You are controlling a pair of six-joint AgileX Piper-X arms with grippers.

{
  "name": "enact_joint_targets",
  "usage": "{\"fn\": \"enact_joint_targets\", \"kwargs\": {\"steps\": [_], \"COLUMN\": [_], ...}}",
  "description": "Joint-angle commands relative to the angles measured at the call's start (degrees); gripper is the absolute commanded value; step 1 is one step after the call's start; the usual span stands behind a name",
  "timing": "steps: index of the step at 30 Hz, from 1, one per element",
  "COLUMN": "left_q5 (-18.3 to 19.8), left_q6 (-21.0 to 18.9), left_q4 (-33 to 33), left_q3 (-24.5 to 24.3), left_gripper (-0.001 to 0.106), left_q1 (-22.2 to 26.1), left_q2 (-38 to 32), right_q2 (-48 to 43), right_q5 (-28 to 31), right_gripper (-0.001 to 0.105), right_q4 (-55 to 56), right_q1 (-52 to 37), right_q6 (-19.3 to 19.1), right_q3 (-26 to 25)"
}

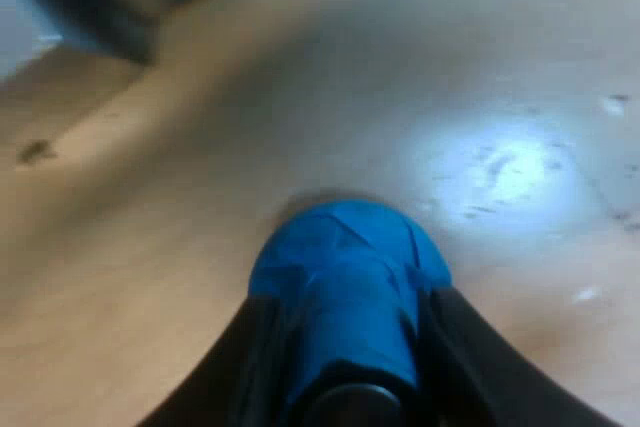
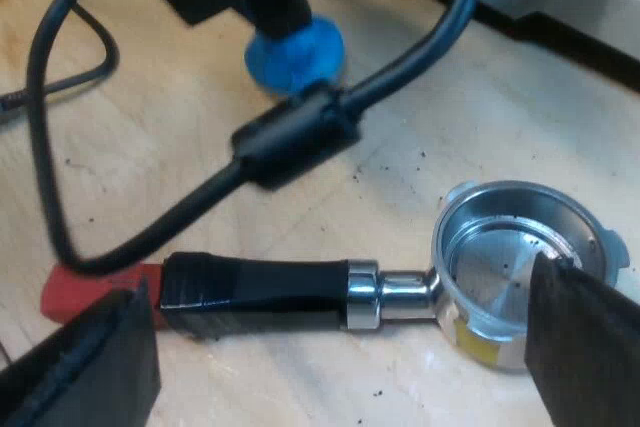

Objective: Grind coffee beans and then tamp

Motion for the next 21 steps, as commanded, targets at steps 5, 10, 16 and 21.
{"fn": "enact_joint_targets", "kwargs": {"steps": [5, 10, 16, 21], "left_q5": [0.0, 0.84, 2.92, 2.0], "left_q6": [-0.18, -0.18, 0.94, 0.55], "left_q4": [-0.37, -0.22, 4.23, 9.49], "left_q3": [0.02, 0.02, -2.21, -6.96], "left_gripper": [0.02, 0.064, 0.076, 0.08], "left_q1": [0.04, 0.04, 0.04, 0.04], "left_q2": [-0.16, -0.16, -0.34, -3.68], "right_q2": [-0.09, -0.09, -0.09, -0.93], "right_q5": [-1.69, -1.98, -2.14, -2.14], "right_gripper": [0.076, 0.076, 0.076, 0.076], "right_q4": [0.03, 0.03, 0.03, 4.94], "right_q1": [-0.06, -0.06, -0.06, -0.26], "right_q6": [-0.24, 1.52, 1.52, 1.0], "right_q3": [-0.58, -0.58, -1.03, -3.56]}}
